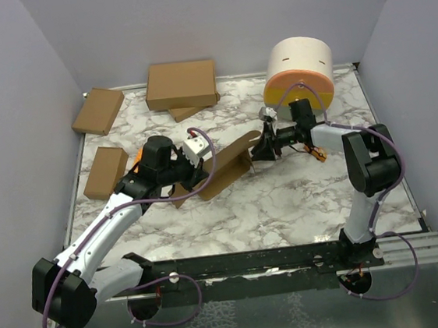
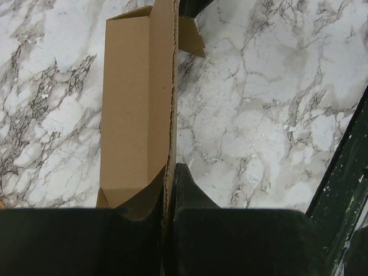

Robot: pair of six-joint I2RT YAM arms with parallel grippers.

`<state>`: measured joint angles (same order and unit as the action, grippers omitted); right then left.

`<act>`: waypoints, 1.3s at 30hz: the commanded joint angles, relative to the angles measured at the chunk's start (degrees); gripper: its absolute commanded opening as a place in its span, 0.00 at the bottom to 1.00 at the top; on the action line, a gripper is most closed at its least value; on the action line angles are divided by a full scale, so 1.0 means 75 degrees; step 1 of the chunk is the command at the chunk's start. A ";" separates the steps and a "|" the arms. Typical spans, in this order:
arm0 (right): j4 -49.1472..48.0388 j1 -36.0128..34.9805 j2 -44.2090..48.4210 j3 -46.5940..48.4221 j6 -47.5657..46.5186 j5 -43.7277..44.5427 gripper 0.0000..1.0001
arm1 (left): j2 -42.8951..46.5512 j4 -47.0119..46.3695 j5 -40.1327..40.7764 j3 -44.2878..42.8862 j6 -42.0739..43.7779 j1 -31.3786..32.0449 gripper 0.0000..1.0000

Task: Fold the paper box

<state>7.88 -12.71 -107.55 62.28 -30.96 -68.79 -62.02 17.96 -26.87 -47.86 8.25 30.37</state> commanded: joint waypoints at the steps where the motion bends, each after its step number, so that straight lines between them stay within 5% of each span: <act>1: -0.1616 -0.0057 0.0241 -0.0336 0.1369 -0.0305 0.36 | 0.0096 -0.0084 -0.0306 0.0099 -0.0087 -0.0027 0.00; 9: -0.4172 -0.0167 0.0432 -0.1640 0.2698 -0.0077 0.46 | 0.0143 -0.0072 -0.0340 0.0089 -0.0117 -0.0024 0.00; 23: -0.8740 -0.0215 0.0102 -0.2957 0.4731 0.0813 0.45 | 0.0018 0.0100 -0.0440 -0.0095 -0.0031 -0.0028 0.00; 39: -0.9795 -0.0282 -0.0421 -0.3181 0.5068 0.1281 0.47 | -0.0137 0.0252 -0.0877 -0.0366 -0.0188 -0.0114 0.00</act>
<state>-60.36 -14.13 -109.54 39.62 5.96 -61.10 -62.70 18.98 -30.06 -49.01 7.53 29.93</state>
